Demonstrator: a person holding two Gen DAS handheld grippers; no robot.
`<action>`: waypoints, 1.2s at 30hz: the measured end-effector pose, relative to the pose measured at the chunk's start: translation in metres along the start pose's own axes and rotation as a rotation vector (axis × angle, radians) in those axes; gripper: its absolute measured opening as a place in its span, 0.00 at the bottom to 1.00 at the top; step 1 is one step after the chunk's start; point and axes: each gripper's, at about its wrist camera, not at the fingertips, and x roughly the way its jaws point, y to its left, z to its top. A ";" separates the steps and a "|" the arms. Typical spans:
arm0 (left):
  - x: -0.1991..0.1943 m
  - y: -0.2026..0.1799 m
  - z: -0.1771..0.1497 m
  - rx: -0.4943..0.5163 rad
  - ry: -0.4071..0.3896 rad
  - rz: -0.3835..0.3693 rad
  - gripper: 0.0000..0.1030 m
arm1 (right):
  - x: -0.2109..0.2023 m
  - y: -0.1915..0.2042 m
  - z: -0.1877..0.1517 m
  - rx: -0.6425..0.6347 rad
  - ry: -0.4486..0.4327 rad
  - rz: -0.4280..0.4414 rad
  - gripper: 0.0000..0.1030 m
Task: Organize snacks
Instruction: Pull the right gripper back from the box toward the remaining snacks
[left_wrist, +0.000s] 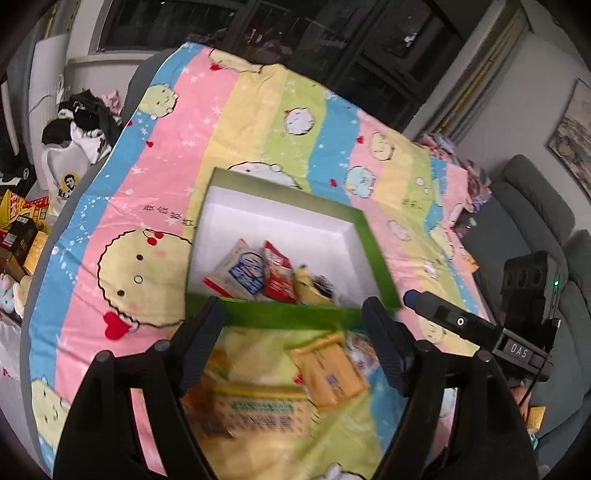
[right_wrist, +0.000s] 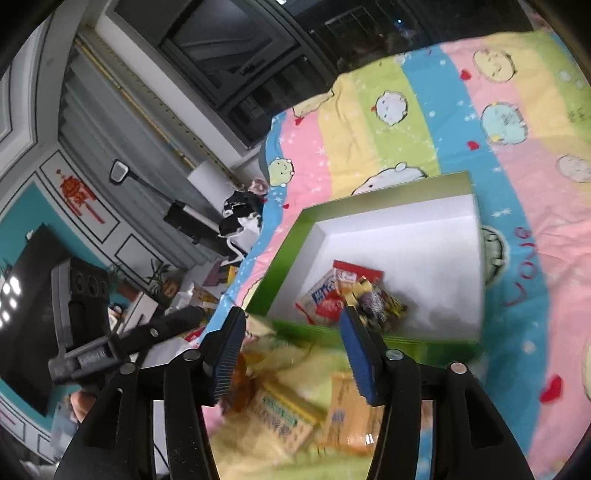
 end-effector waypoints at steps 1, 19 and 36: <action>-0.004 -0.005 -0.002 0.003 -0.001 -0.009 0.78 | -0.010 0.002 -0.003 -0.010 -0.007 -0.002 0.55; -0.118 -0.118 0.008 0.163 -0.179 -0.050 0.99 | -0.189 0.074 0.020 -0.234 -0.260 -0.148 0.68; -0.119 -0.127 0.010 0.143 -0.249 -0.077 1.00 | -0.203 0.102 0.034 -0.387 -0.332 -0.228 0.89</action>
